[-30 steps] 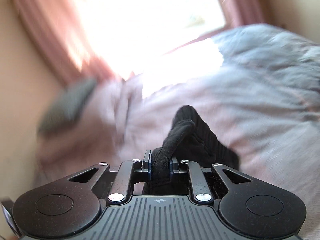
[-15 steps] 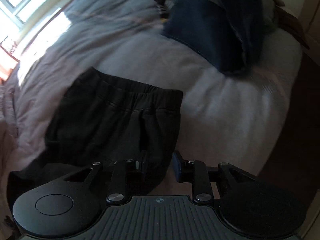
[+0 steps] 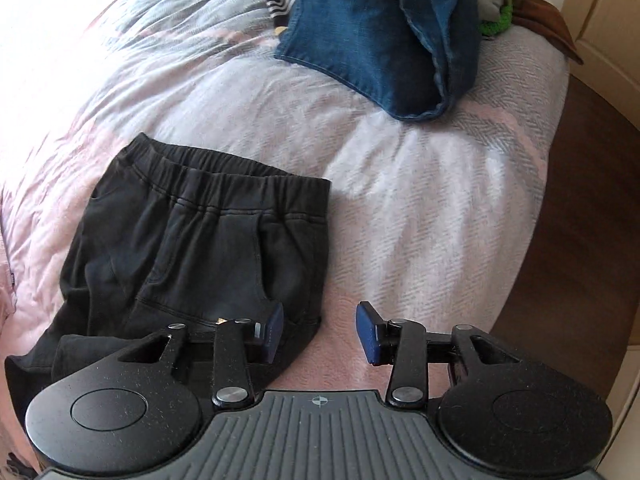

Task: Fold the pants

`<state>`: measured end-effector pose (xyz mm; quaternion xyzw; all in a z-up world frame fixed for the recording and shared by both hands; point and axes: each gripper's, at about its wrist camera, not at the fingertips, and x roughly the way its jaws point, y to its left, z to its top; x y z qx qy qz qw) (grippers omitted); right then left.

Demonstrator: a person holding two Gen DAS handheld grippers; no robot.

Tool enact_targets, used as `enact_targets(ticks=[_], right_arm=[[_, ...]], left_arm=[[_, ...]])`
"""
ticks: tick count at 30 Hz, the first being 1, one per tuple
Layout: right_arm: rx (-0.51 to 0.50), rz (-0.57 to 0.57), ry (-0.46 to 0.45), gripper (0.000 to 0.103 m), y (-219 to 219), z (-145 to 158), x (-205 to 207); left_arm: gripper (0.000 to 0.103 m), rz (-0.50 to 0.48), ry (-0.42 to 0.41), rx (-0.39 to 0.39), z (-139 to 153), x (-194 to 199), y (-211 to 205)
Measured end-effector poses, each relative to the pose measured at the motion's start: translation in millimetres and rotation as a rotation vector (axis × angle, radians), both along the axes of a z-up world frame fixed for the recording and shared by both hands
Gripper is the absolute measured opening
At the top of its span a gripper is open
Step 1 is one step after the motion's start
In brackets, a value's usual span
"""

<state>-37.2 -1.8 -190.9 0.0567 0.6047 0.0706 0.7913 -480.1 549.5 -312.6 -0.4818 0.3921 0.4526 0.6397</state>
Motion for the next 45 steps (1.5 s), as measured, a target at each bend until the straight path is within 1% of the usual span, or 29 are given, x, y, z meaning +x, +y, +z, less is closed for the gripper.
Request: enact_targets(ticks=[2, 3, 4, 5, 7, 9, 10, 11, 13, 15, 17, 19, 21, 22, 23, 24, 25, 26, 28, 30, 31, 33, 34, 36, 37, 39, 41, 43, 45], right_arm=[[-0.006, -0.015, 0.001, 0.038, -6.4, -1.4, -2.4], [-0.014, -0.022, 0.002, 0.038, -11.2, -2.4, -3.1], [-0.02, -0.025, 0.001, 0.038, -15.1, -3.5, -3.9], [-0.023, -0.026, 0.0, 0.038, -18.7, -4.7, -4.6], [-0.01, -0.015, -0.003, 0.038, -25.1, -8.3, -3.5], [0.038, 0.013, -0.018, 0.038, -27.9, -14.5, 1.3], [0.075, 0.029, -0.026, 0.041, -29.6, -19.5, 5.3], [0.104, 0.038, -0.027, 0.048, -30.4, -24.8, 9.9], [0.156, 0.018, -0.027, 0.058, -30.6, -39.8, 23.4], [0.231, -0.012, -0.016, 0.062, -30.8, -56.2, 37.0], [0.294, -0.046, 0.012, 0.065, -31.3, -77.7, 49.6], [0.348, -0.087, 0.044, 0.065, -29.9, -102.8, 60.2], [0.394, -0.114, 0.091, 0.065, -28.1, -126.7, 67.4], [0.406, -0.126, 0.09, 0.063, -27.5, -132.5, 67.2], [0.418, -0.12, 0.068, 0.017, -27.3, -133.0, 65.3], [0.443, -0.079, 0.046, 0.002, -25.7, -129.3, 63.7], [0.423, -0.047, 0.025, 0.002, -24.7, -120.1, 62.1], [0.433, -0.009, -0.003, 0.001, -29.2, -107.9, 60.8], [0.47, -0.037, -0.025, 0.001, -55.9, -84.5, 59.2], [0.457, -0.027, -0.019, 0.001, -77.6, -69.0, 54.8], [0.42, -0.005, -0.015, 0.001, -83.9, -64.9, 51.1], [0.339, 0.014, 0.006, 0.002, -89.1, -68.8, 46.4], [0.284, 0.041, 0.033, 0.004, -86.7, -73.9, 45.5], [0.16, 0.082, 0.102, 0.027, -79.3, -81.7, 43.9], [0.119, 0.073, 0.101, 0.041, -78.3, -79.2, 45.4], [0.096, 0.03, 0.055, 0.042, -79.3, -67.6, 51.4], [0.106, -0.033, 0.013, 0.043, -81.0, -56.8, 62.6], [0.139, -0.09, 0.0, 0.043, -79.1, -49.2, 73.9], [0.18, -0.12, -0.005, 0.043, -74.0, -42.3, 82.8]], left_arm=[[0.069, 0.095, -0.024, -0.019, -18.0, -0.8, 5.8], [0.064, 0.134, -0.029, -0.016, -23.3, -1.6, 6.1], [0.037, 0.157, -0.03, 0.001, -25.5, -1.8, 5.3], [0.016, 0.167, -0.009, 0.023, -23.6, -1.5, 3.8], [0.011, 0.154, -0.02, 0.066, -10.0, -7.0, -3.4], [0.011, 0.124, -0.034, 0.106, 11.6, -16.9, -14.2], [0.011, 0.111, -0.032, 0.121, 26.6, -24.5, -22.9], [0.01, 0.099, -0.027, 0.139, 41.6, -33.2, -31.6], [0.01, 0.086, -0.001, 0.175, 69.1, -54.1, -51.2], [0.01, 0.096, 0.045, 0.18, 84.6, -76.5, -68.2], [0.011, 0.117, 0.1, 0.145, 82.6, -93.0, -78.2], [0.011, 0.161, 0.137, 0.109, 71.1, -100.2, -83.8], [0.01, 0.174, 0.156, 0.115, 63.3, -98.0, -88.1], [0.01, 0.156, 0.183, 0.128, 61.2, -94.2, -90.7], [0.01, 0.138, 0.205, 0.141, 59.3, -88.9, -93.2], [0.01, 0.127, 0.215, 0.155, 59.6, -86.3, -95.2], [0.01, 0.122, 0.21, 0.168, 60.6, -88.3, -96.9], [0.01, 0.119, 0.196, 0.176, 63.2, -92.7, -100.7], [0.01, 0.114, 0.189, 0.17, 63.3, -97.7, -108.7], [0.011, 0.099, 0.234, 0.151, 56.9, -100.3, -119.6], [0.011, 0.097, 0.262, 0.126, 51.3, -102.4, -124.7], [0.017, 0.13, 0.317, 0.059, 42.0, -105.6, -130.9], [0.021, 0.154, 0.325, 0.039, 41.1, -107.7, -131.1], [0.024, 0.18, 0.309, 0.028, 49.5, -108.8, -125.2], [0.024, 0.184, 0.29, 0.033, 57.1, -106.9, -119.8], [0.026, 0.158, 0.253, 0.08, 73.1, -93.7, -107.0], [0.037, 0.068, 0.239, 0.149, 82.9, -67.0, -90.3], [0.042, -0.088, 0.258, 0.221, 84.3, -26.0, -74.4], [0.044, -0.254, 0.296, 0.286, 83.6, 15.6, -61.3]])
